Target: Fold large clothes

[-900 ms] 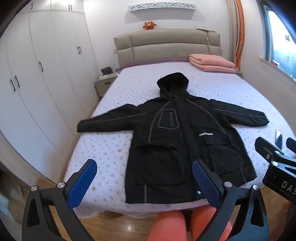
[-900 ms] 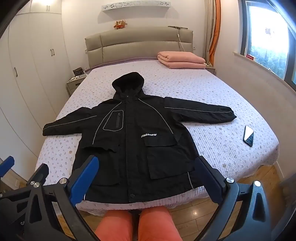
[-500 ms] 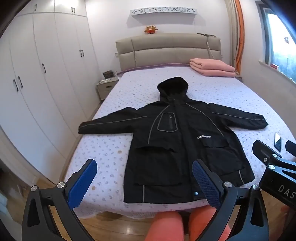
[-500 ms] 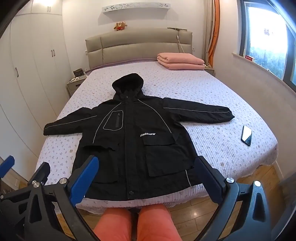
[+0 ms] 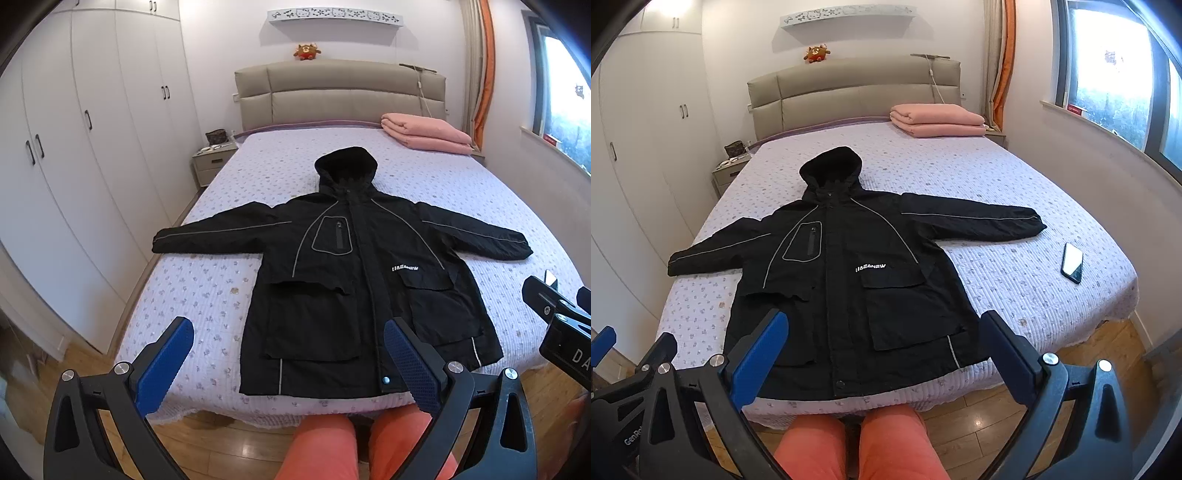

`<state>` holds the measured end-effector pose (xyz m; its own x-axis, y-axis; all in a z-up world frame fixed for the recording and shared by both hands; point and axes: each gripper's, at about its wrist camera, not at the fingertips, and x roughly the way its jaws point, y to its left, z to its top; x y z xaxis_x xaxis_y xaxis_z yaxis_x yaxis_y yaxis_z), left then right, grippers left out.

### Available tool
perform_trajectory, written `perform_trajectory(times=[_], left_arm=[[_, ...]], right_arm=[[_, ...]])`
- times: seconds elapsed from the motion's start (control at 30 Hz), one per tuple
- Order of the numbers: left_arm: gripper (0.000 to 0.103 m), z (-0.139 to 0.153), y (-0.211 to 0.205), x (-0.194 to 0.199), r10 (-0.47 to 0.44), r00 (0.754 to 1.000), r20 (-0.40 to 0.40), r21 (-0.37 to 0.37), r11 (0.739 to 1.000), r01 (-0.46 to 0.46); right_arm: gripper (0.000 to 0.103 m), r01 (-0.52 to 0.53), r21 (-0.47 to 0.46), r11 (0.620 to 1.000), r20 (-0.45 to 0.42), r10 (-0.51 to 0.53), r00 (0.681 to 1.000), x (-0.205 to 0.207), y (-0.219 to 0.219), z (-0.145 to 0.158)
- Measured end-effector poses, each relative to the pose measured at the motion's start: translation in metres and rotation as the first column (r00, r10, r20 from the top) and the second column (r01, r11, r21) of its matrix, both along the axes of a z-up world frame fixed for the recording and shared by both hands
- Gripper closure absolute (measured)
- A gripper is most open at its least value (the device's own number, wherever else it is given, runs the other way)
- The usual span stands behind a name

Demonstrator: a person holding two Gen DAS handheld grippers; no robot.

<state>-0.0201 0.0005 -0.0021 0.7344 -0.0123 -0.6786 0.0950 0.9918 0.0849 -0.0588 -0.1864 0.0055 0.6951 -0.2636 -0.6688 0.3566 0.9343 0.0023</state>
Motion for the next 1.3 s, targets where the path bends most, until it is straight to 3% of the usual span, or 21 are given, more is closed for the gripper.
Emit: perform_trajectory(times=[1.3], left_arm=[[0.0, -0.008, 0.007, 0.006, -0.001, 0.999, -0.033, -0.035, 0.999, 0.0]], right_arm=[[0.0, -0.002, -0.021, 1.0, -0.037, 0.001, 0.999, 0.004, 0.001, -0.012]])
